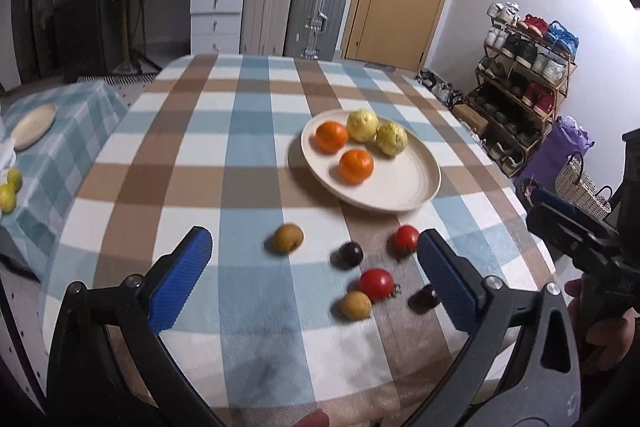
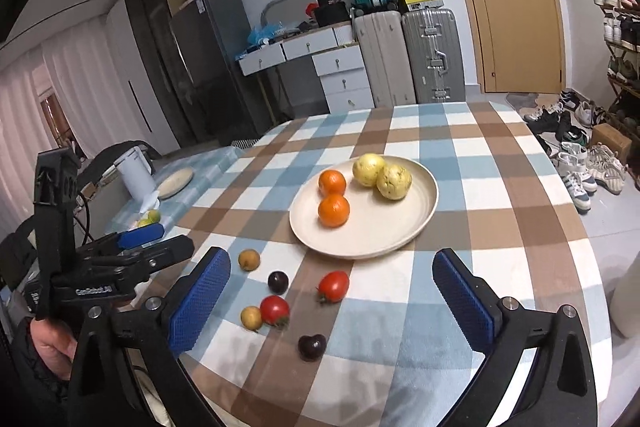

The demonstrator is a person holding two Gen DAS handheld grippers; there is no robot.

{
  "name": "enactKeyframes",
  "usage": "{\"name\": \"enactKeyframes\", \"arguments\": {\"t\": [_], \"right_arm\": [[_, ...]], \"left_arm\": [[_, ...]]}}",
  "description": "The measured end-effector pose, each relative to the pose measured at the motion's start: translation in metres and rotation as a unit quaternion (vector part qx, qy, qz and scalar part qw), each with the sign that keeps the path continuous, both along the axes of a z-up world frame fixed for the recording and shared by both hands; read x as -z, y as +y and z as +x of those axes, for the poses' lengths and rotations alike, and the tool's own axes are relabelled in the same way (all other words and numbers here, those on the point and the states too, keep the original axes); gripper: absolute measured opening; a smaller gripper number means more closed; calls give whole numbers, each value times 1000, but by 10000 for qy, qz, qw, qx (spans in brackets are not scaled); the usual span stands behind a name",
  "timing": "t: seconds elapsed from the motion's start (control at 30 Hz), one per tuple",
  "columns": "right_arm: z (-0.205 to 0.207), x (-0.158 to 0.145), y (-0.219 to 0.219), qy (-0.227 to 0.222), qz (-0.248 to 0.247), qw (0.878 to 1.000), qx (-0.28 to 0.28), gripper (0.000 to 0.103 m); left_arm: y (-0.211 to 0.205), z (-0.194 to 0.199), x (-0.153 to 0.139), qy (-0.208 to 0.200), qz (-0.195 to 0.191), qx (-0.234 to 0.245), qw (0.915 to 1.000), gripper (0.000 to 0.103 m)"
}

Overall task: Organize fruits
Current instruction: 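Withdraw both tools from the plate, then move the left tool to a small brown round fruit and grasp it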

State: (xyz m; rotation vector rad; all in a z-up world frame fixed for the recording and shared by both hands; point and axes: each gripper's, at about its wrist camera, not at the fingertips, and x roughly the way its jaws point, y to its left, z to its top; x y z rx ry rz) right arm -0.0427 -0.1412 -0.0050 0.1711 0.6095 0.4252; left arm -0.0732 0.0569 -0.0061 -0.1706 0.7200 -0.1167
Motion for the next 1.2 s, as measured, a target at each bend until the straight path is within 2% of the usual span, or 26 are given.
{"name": "enactKeyframes", "arguments": {"t": [0.17,0.33,0.43,0.6,0.73,0.83,0.9,1.0,1.07,1.1,1.2], "right_arm": [[5,5,3,74,-100,9999,23,103],[6,4,3,63,-76,10000,-7,103],[7,4,3,89,-144,9998,56,103],[7,2,0,103,-126,9999,52,103],[6,2,-3,121,-44,9999,38,103],[6,2,-5,146,-15,9999,38,103],[6,1,-6,151,10,9999,44,103],[7,1,-7,166,47,9998,60,103],[7,1,-7,165,57,9998,60,103],[7,1,-7,168,51,9998,58,103],[7,1,-6,170,31,9998,42,103]], "left_arm": [[-11,12,12,195,181,142,9995,102],[-18,24,31,593,122,226,9979,102],[-25,32,44,760,378,230,9961,102],[-33,38,63,1089,400,366,9926,102],[-40,40,71,1190,747,373,9894,101],[-41,43,77,1314,605,486,9883,100],[-44,43,80,1337,690,503,9873,100],[-46,44,85,1436,698,545,9857,96],[-46,47,89,1528,701,563,9842,78],[-48,49,91,1564,744,572,9832,74],[-52,49,91,1512,766,649,9834,69]]}}
